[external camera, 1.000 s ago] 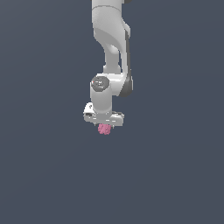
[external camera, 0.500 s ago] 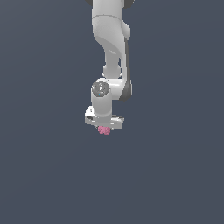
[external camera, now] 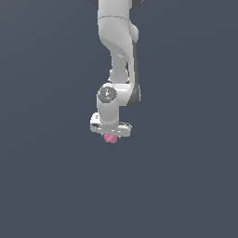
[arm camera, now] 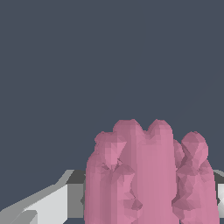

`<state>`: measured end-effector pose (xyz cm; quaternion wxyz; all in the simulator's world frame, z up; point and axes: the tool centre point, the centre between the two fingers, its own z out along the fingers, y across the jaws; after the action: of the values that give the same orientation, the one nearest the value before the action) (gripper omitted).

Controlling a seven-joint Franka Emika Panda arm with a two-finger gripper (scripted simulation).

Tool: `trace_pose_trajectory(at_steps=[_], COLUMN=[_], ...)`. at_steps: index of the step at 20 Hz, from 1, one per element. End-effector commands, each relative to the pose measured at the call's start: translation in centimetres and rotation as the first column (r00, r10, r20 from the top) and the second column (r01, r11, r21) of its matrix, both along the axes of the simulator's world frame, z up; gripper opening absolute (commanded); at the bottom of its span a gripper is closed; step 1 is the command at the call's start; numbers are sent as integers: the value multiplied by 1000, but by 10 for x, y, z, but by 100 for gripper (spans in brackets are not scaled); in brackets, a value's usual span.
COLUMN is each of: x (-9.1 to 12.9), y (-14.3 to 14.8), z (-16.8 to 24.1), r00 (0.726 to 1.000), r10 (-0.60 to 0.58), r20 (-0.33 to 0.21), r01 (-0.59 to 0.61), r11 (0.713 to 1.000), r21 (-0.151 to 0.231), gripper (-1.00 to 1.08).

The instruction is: Pick up the object and move it to a goal position.

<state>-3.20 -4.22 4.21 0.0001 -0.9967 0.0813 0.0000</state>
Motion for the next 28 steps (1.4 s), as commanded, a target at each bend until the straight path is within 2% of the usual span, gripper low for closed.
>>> trace_pose_trajectory(at_steps=[1, 7, 13, 28], x=[0, -3, -8, -33], y=[0, 10, 31, 126], z=[1, 15, 46, 191], r00=[1000, 1000, 1000, 1000], r10=[0, 0, 0, 0], r20=[0, 0, 0, 1], r01=[0, 0, 0, 0], r11=[1000, 1000, 1000, 1000], r21=[0, 0, 0, -3], gripper=[-100, -100, -100, -100])
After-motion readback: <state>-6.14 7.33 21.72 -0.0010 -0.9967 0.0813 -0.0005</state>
